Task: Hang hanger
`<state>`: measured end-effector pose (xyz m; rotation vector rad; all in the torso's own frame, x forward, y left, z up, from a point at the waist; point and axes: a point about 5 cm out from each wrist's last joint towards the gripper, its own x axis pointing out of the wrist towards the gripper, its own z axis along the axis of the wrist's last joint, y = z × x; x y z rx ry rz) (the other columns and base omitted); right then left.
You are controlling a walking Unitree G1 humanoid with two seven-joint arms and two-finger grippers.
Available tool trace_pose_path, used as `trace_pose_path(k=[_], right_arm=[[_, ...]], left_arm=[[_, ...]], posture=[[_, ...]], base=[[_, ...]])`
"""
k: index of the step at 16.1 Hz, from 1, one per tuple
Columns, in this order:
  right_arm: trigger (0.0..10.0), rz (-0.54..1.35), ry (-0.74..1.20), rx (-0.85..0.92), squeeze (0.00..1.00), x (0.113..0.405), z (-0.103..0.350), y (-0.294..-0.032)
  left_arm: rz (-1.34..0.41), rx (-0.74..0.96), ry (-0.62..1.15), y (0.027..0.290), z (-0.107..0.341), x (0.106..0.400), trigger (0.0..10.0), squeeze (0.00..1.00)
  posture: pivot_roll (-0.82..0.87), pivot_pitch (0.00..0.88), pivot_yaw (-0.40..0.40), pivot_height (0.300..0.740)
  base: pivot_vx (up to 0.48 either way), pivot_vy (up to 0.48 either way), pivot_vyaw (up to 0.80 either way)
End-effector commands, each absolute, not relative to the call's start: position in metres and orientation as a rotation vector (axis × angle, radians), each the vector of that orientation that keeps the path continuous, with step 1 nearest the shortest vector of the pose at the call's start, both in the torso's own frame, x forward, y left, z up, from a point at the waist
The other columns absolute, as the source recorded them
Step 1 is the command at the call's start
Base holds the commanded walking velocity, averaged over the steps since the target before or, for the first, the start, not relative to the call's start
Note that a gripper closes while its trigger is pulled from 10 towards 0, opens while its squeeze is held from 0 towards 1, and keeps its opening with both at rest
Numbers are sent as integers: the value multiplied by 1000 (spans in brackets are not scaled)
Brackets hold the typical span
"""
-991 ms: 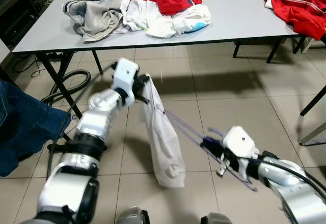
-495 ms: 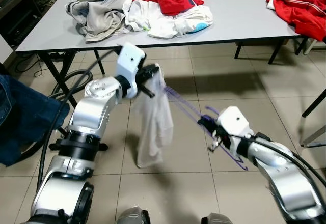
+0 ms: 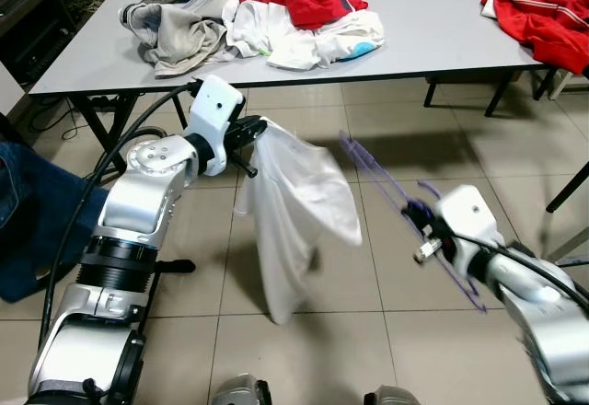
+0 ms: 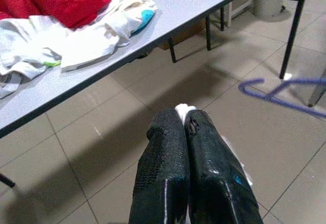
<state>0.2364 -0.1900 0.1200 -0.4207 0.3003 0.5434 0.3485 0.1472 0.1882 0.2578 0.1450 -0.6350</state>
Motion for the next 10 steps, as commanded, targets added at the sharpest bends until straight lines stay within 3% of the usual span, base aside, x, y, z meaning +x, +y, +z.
trace_pose_path(k=[1, 4, 10], right_arm=[[10000, 630, 289, -404, 0, 232, 122, -179], [10000, 699, 311, -398, 0, 225, 115, -163], [10000, 704, 279, -389, 0, 227, 127, -166]], left_arm=[[-645, 254, 99, 143, 201, 349, 0, 0], [-676, 218, 73, 125, 208, 348, 0, 0], [-778, 281, 90, 127, 203, 338, 0, 0]], posture=[[-192, 0, 106, 740], [-183, 0, 97, 740], [-172, 0, 99, 740]], base=[[0, 0, 0], [0, 0, 0], [0, 0, 0]])
